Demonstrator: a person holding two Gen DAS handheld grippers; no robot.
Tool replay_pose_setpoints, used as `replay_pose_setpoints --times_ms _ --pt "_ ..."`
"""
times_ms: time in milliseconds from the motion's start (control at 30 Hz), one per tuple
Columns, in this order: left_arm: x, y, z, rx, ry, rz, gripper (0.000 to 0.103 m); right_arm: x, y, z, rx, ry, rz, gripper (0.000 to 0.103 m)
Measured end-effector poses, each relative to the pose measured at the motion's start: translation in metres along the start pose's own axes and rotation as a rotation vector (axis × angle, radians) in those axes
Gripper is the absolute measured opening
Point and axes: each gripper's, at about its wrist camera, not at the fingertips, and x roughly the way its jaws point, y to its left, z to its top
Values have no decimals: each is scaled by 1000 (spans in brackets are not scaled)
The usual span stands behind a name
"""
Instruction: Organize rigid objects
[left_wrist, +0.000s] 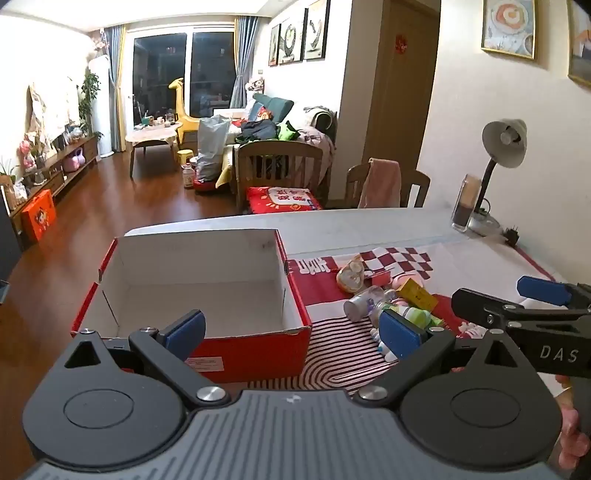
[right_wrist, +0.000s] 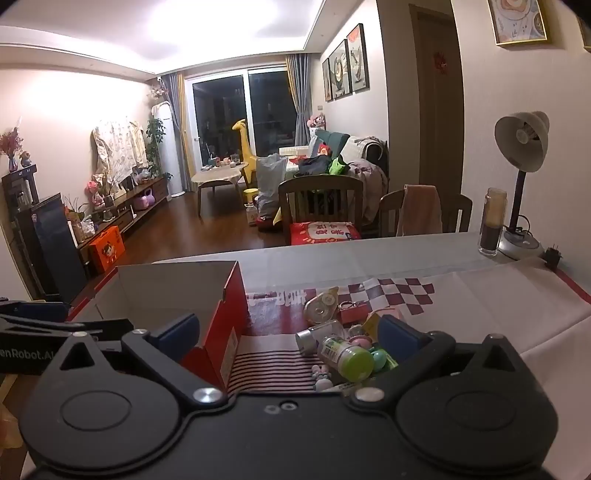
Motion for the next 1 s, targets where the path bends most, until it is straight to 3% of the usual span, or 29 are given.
replay_pose_setpoints --times_ms 100,133,1000 --pt "-1 1 0 -23 -2 -24 101 0 -1 1 0 1 -3 103" --pt "1 0 0 0 21 3 101 1 -2 1 1 8 -2 103" --pt "9 3 -2 -50 57 -6 101 4 0 -2 -11 18 22 103"
